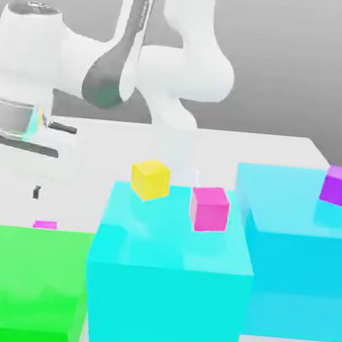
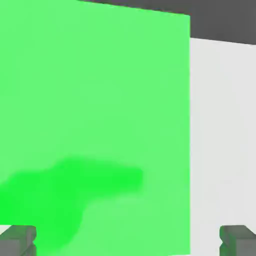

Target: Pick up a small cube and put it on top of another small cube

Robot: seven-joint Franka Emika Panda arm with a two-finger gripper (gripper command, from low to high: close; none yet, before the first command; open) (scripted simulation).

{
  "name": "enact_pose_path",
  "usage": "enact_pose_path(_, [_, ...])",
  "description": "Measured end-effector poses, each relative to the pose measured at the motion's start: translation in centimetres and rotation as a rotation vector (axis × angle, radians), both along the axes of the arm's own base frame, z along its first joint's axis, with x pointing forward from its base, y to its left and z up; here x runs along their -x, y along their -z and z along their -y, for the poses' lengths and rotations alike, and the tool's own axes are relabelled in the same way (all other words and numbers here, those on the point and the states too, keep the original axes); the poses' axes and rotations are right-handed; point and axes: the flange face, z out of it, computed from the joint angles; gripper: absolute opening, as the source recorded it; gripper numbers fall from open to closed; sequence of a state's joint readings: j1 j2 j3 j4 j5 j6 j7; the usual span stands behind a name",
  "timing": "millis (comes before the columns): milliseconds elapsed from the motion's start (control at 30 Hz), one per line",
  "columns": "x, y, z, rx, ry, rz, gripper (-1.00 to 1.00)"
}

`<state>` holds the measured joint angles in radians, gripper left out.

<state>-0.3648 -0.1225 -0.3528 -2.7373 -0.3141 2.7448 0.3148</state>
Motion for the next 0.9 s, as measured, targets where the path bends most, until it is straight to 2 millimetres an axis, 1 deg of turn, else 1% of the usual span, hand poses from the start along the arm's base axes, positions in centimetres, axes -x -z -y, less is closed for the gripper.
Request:
enact_pose_path(133, [3.9,4.2,0.9,-0.072,0.002,-0.038,0.00])
enact_pose_path(233, [6.6,6.9,0.9,-0.132,-0.001,-0.051,0.00])
enact_pose_path(267, [7.0,7.5,1.0,-0.141,0.000,-0.050,0.00])
enact_pose_path(333, [6.8,8.4,0.7,-0.146,-0.014,-0.047,0.00])
enact_pose_path(500, [6.6,10.6,0.9,-0.147,-0.010,-0.040,0.00])
enact_pose_path(700, [7.0,13.9,0.7,-0.149,-0.013,-0.050,0.00])
enact_pose_path(733, [7.1,14.3,0.6,-0.149,-0.013,-0.053,-1.00])
enact_pose_path(900, [7.1,14.3,0.6,-0.151,-0.013,-0.054,-1.00])
